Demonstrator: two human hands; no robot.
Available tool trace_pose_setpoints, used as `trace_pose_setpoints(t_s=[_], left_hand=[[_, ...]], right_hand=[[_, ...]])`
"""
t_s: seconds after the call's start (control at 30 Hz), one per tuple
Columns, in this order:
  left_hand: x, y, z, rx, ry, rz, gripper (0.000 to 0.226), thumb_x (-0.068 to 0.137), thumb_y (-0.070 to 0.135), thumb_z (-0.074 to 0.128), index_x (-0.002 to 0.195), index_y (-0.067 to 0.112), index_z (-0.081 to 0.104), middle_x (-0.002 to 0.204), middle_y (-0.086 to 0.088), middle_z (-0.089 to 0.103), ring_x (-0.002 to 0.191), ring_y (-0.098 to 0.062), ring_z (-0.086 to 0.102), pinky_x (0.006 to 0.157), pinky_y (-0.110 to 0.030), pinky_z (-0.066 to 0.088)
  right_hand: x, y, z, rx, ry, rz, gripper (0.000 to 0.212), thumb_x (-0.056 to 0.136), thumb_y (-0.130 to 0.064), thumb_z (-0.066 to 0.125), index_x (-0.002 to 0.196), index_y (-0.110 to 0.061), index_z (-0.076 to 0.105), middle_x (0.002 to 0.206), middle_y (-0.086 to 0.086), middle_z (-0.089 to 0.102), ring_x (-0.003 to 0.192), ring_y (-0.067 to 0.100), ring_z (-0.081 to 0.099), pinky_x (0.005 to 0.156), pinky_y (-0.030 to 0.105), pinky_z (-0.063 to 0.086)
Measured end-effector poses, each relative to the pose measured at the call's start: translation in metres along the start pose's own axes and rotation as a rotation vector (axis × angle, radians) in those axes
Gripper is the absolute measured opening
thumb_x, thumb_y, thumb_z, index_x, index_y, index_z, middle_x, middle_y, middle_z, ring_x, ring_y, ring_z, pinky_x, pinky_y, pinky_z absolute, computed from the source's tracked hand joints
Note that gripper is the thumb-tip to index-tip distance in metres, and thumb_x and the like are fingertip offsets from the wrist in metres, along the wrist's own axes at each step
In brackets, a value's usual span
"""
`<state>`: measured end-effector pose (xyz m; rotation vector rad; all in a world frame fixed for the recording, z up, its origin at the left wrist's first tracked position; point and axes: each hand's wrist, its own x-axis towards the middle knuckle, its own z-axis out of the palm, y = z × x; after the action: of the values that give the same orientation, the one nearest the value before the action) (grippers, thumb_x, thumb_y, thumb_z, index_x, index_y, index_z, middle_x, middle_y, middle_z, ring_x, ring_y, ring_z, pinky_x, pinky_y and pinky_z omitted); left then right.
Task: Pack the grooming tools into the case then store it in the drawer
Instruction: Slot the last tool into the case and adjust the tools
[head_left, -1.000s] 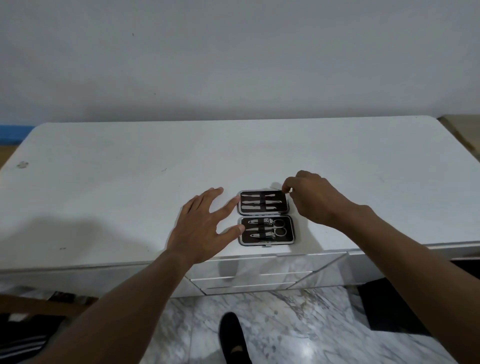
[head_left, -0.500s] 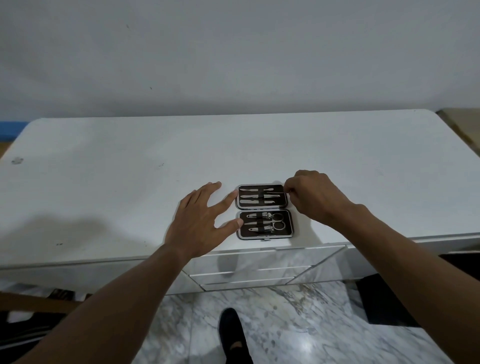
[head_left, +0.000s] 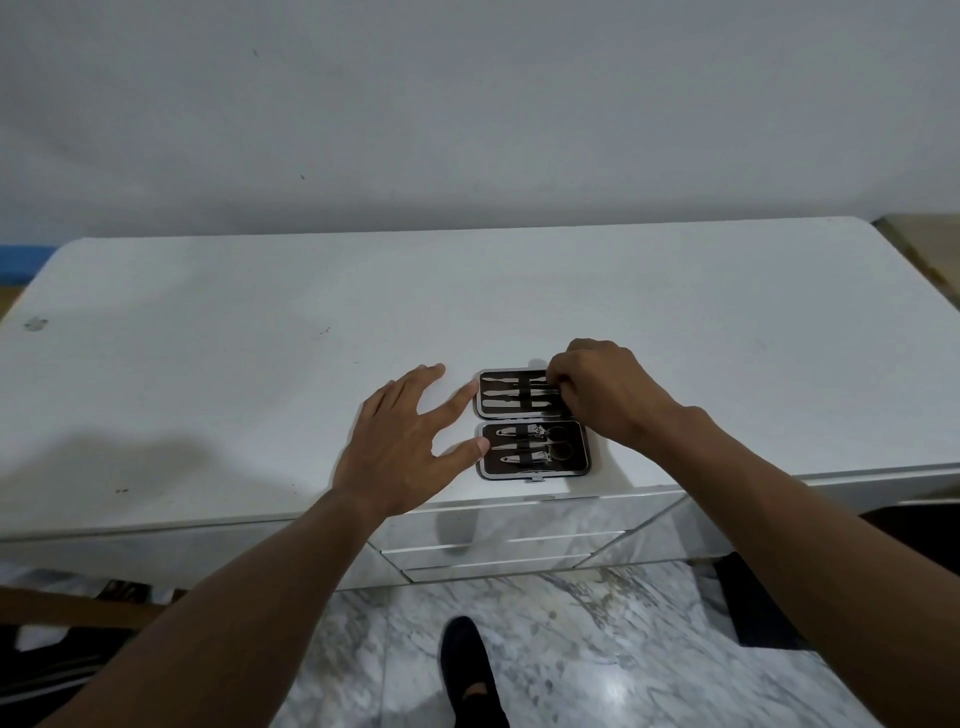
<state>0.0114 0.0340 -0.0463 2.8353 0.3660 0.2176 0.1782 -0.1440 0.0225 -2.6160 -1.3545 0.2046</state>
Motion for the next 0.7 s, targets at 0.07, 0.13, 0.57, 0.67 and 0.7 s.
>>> trace_pose_setpoints(t_s=[0.07,0.13,0.57,0.67,0.7], left_hand=[[0.000,0.000,0.000,-0.001,0.001,0.001,0.066,0.087,0.075,0.025,0.147,0.047,0.029,0.157,0.001,0.031,0.145,-0.017,0.022,0.116,-0.041,0.020],[0.000,0.000,0.000,-0.009,0.002,0.001,0.066,0.087,0.074,0.025,0.146,0.047,0.029,0.157,0.001,0.031,0.145,-0.018,0.023,0.116,-0.042,0.021],[-0.001,0.000,0.001,-0.012,0.005,-0.006,0.066,0.087,0.075,0.025,0.147,0.048,0.028,0.156,0.002,0.030,0.145,-0.017,0.022,0.117,-0.043,0.023],[0.000,0.001,0.000,-0.018,0.006,-0.005,0.066,0.087,0.075,0.024,0.147,0.047,0.029,0.157,0.001,0.030,0.145,-0.018,0.022,0.117,-0.044,0.023],[0.000,0.001,0.000,-0.018,0.006,-0.005,0.066,0.087,0.075,0.024,0.147,0.047,0.029,0.157,0.001,0.030,0.145,-0.017,0.022,0.116,-0.043,0.022]], right_hand=[[0.001,-0.002,0.000,-0.007,-0.001,-0.013,0.028,0.084,0.000,0.046,0.097,-0.008,0.068,0.099,0.013,0.065,0.090,0.033,0.059,0.076,0.036,0.048],[0.003,-0.003,0.001,-0.011,-0.004,-0.021,0.027,0.083,0.001,0.046,0.097,-0.008,0.068,0.098,0.013,0.065,0.090,0.033,0.059,0.076,0.037,0.048],[0.011,-0.008,0.005,0.001,-0.020,-0.070,0.030,0.084,0.001,0.046,0.102,-0.012,0.066,0.102,0.011,0.067,0.093,0.032,0.060,0.077,0.034,0.046],[0.012,-0.009,0.006,0.013,-0.014,-0.075,0.030,0.083,0.000,0.046,0.102,-0.012,0.066,0.100,0.011,0.068,0.090,0.032,0.061,0.077,0.036,0.050],[0.012,-0.009,0.006,0.020,-0.009,-0.074,0.030,0.083,0.000,0.046,0.102,-0.013,0.066,0.099,0.011,0.069,0.089,0.032,0.061,0.077,0.037,0.050]])
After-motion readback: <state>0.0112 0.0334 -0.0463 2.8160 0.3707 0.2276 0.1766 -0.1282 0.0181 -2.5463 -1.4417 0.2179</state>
